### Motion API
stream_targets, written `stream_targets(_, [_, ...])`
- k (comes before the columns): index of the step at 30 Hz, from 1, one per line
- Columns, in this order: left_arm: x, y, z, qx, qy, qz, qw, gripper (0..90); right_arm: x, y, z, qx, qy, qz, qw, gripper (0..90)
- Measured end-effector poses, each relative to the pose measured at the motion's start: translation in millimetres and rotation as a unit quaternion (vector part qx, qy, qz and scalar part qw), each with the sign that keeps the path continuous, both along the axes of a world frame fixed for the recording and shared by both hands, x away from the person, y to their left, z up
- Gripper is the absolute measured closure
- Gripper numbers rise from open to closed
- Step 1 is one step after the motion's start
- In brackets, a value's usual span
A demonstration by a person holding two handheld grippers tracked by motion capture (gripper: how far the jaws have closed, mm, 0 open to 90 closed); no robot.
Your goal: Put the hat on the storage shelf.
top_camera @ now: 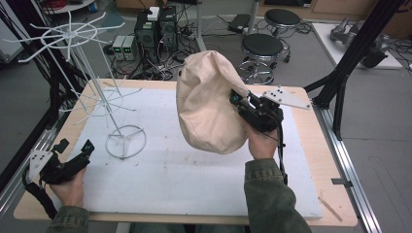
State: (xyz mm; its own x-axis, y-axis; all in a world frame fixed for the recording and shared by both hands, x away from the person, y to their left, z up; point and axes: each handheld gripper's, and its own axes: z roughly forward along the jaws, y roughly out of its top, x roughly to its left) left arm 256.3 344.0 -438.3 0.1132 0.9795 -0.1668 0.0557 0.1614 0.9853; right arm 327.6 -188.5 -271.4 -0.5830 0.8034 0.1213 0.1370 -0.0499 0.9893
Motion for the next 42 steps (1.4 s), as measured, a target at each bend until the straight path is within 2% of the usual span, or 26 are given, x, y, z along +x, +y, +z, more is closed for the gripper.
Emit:
stream_targets(4, [-0.7, 0.7, -0.1, -0.003, -0.001, 0.002, 1.0000, 14.4, 1.1, 6.5, 6.2, 0.015, -0.007, 0.005, 0.9999, 74.7])
stream_targets(9, [-1.1, 1.5, 0.0, -0.005, -0.001, 0.003, 1.0000, 14.4, 3.5, 15.1, 12.1, 0.018, -0.020, 0.006, 0.9996, 74.6])
stream_targets(11, [-1.0, 1.9, -0.3, -0.008, -0.002, 0.004, 1.0000, 14.4, 5.4, 18.1, 14.1, 0.027, -0.026, 0.007, 0.9993, 74.5])
stream_targets(17, [-1.6, 2.8, -0.4, -0.012, -0.002, 0.004, 0.9999, 14.4, 10.6, 28.0, 21.9, 0.042, -0.031, 0.017, 0.9985, 74.4])
stream_targets(21, [-2.0, 3.1, -0.3, -0.013, -0.003, 0.004, 0.9999, 14.3, 12.4, 35.4, 27.8, 0.052, -0.036, 0.037, 0.9974, 74.3])
stream_targets(35, [-3.4, 4.9, -0.7, -0.016, -0.003, 0.005, 0.9999, 14.4, 14.4, 66.3, 53.1, 0.051, -0.056, 0.064, 0.9951, 74.1])
stream_targets(42, [-4.1, 5.5, -1.0, -0.015, -0.003, 0.005, 0.9999, 14.3, 12.7, 77.6, 62.9, 0.051, -0.066, 0.085, 0.9929, 73.9])
